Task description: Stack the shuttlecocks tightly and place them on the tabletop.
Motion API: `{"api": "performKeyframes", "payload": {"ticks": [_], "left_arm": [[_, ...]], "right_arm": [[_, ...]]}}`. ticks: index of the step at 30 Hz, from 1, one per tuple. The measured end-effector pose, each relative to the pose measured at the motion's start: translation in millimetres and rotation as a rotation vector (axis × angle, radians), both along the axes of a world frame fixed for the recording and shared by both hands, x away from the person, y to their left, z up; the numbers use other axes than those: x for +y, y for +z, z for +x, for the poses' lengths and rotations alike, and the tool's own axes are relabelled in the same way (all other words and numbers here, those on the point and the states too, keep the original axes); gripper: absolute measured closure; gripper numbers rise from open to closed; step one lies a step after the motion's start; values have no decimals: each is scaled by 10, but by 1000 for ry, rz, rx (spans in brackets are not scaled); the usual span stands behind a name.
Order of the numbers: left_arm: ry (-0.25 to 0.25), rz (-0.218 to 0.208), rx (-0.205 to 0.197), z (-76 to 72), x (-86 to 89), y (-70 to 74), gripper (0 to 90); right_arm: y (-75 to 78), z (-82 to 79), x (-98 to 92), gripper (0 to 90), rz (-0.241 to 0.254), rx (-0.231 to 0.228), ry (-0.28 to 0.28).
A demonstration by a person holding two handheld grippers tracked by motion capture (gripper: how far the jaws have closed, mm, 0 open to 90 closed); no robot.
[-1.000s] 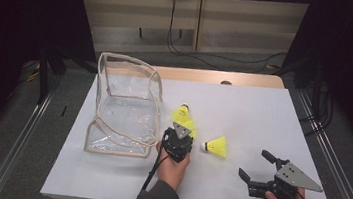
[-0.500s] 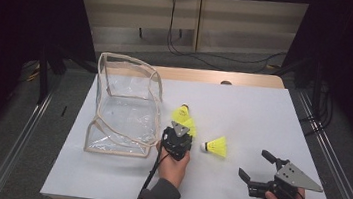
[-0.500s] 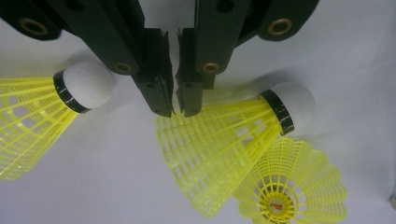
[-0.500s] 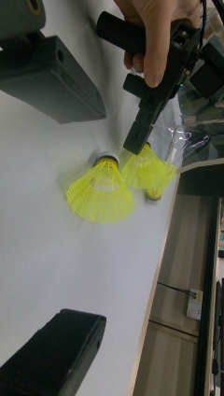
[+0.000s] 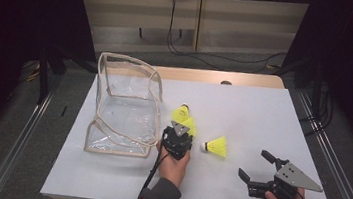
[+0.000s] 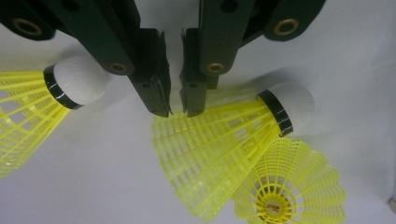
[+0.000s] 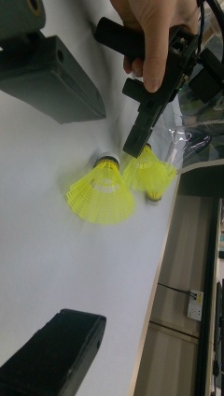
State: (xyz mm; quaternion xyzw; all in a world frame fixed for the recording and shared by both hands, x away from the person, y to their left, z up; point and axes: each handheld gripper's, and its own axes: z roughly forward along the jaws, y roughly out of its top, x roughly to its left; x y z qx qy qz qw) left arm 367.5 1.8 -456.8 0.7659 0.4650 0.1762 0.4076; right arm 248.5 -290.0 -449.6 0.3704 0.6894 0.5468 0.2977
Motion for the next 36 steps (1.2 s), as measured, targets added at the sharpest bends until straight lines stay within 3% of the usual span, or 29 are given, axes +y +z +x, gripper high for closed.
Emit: {"api": "performKeyframes", "payload": {"ticks": [9,18,22,28,36], "left_arm": [[-32,-5,-10,-50,-15,35,778],[-85,-35,-22,-166,-20,127,678],[-103,-31,-16,-191,16,156,616],[-142,-70,-8,-268,44,185,561],[-171,-84,4,-332,93,170,475]], "right_arm": [[4,-4,0,25,3,1,-1],[7,-9,-4,25,4,1,-3],[5,-7,5,25,3,0,-1],[-2,-1,-2,25,-5,2,-3],[2,-3,-5,25,-7,1,-7]]}}
